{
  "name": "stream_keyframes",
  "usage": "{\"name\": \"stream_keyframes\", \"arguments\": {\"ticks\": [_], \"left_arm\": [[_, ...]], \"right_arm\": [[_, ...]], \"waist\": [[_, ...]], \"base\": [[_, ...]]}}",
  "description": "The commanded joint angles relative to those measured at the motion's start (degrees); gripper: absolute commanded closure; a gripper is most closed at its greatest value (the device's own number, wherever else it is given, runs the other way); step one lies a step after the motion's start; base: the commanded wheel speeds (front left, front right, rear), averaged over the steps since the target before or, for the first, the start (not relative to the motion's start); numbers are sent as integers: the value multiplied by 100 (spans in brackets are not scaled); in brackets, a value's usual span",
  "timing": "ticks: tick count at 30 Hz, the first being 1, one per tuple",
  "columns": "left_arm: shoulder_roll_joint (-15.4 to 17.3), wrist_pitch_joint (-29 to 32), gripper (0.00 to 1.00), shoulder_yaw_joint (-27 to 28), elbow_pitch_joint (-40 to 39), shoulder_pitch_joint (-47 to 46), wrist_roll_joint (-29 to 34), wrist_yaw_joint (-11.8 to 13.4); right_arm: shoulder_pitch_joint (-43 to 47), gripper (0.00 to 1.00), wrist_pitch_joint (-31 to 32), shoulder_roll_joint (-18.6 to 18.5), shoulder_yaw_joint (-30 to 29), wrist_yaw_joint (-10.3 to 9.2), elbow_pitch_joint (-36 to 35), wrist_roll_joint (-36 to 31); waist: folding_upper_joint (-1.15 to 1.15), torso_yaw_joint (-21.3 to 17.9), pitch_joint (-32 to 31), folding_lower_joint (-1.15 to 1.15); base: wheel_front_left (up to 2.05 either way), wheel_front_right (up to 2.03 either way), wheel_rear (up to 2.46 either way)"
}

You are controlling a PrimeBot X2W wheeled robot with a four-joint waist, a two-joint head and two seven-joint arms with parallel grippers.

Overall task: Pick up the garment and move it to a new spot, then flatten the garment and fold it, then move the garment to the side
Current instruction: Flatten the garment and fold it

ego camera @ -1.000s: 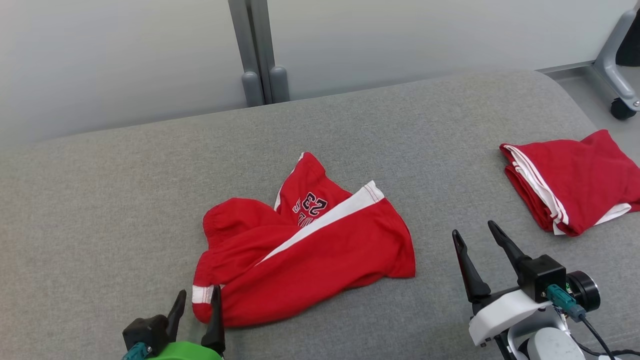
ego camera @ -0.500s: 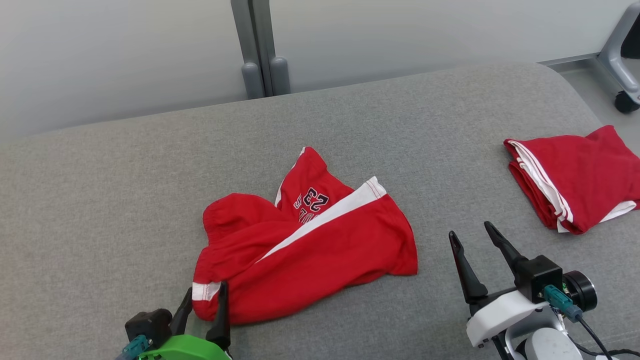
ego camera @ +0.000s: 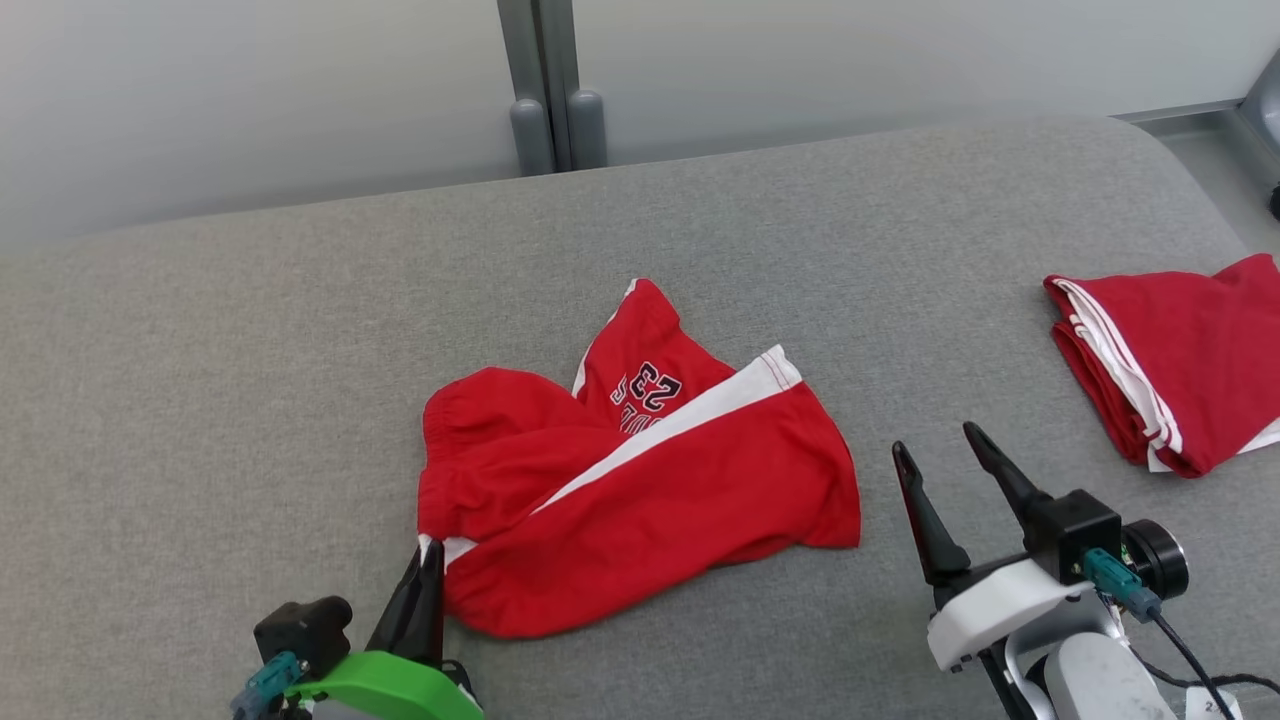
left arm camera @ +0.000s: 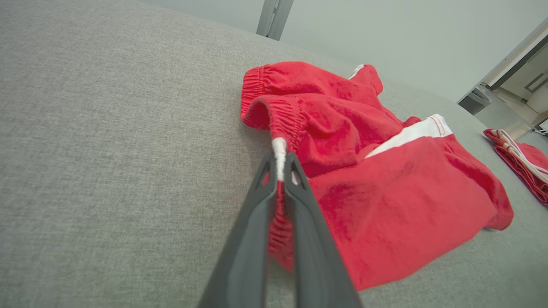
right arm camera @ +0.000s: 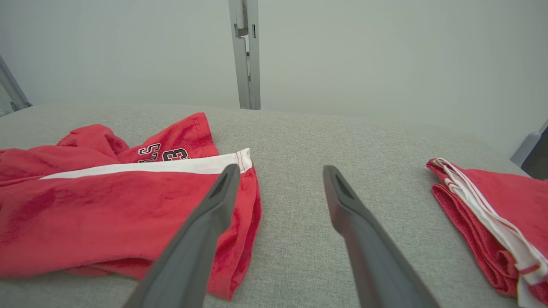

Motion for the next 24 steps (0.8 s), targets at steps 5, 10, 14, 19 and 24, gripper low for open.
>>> {"name": "stream_keyframes", "arguments": {"ticks": [5, 10, 14, 19, 24], "left_arm": [[110, 1, 100, -194, -164, -309, -82, -18], [198, 1, 100, -436, -286, -544, -171, -18], [275, 1, 100, -594, -327, -762, -211, -18], [336, 1, 100, -734, -371, -944, -314, -18], [382, 1, 100, -820, -373, -1031, -397, -18]], "right_arm": [[-732, 0, -26, -18, 51, -10, 684, -17], [-1639, 0, -26, -21, -44, -10, 1586, -105], [-2377, 0, -25, -20, 2, -10, 2507, -113], [-3005, 0, -25, -22, 98, -10, 3378, -27], [-3174, 79, -25, -21, 310, -10, 3740, 182]], "waist": [[0, 331, 362, 0], [0, 605, 727, 0], [0, 799, 1014, 0], [0, 980, 1280, 0], [0, 1049, 1358, 0]], "base": [[0, 0, 0], [0, 0, 0], [0, 0, 0], [0, 0, 0], [0, 0, 0]]}}
